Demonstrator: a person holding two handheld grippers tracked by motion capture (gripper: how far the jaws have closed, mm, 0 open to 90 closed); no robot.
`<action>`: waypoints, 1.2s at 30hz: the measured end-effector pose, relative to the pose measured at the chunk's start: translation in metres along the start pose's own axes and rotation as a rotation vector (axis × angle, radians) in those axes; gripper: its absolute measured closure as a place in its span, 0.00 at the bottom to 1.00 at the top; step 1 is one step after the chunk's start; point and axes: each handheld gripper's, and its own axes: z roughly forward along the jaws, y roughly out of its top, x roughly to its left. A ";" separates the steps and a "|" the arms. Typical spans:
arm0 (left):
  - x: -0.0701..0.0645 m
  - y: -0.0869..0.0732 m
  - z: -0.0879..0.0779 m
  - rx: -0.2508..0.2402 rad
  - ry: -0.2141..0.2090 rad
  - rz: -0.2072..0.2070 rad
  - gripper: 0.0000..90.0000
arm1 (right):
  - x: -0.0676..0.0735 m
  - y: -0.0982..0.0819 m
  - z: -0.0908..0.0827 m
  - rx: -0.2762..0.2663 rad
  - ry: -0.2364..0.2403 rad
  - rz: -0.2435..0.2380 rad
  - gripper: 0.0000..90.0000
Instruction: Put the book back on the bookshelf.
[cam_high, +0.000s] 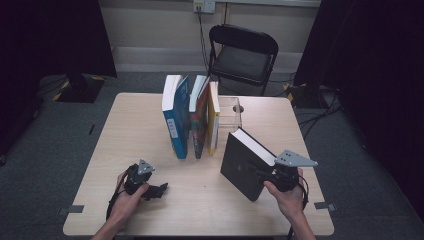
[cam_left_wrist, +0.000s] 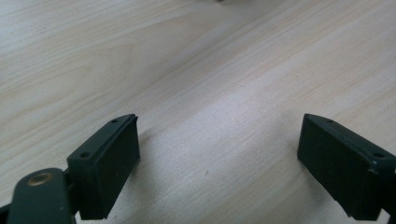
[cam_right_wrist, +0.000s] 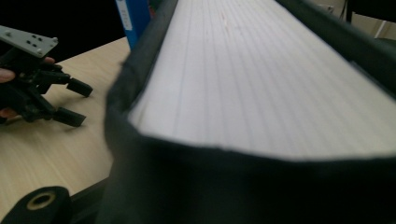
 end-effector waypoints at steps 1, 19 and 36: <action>0.000 -0.001 0.001 -0.009 0.000 -0.001 0.12 | -0.001 0.000 0.001 0.001 -0.006 0.003 0.58; 0.003 -0.002 0.007 -0.028 0.006 -0.011 0.00 | -0.016 0.012 0.024 0.002 -0.084 0.044 0.58; 0.002 -0.001 0.008 -0.032 0.011 -0.017 0.00 | -0.023 0.019 0.038 0.014 -0.104 0.058 0.58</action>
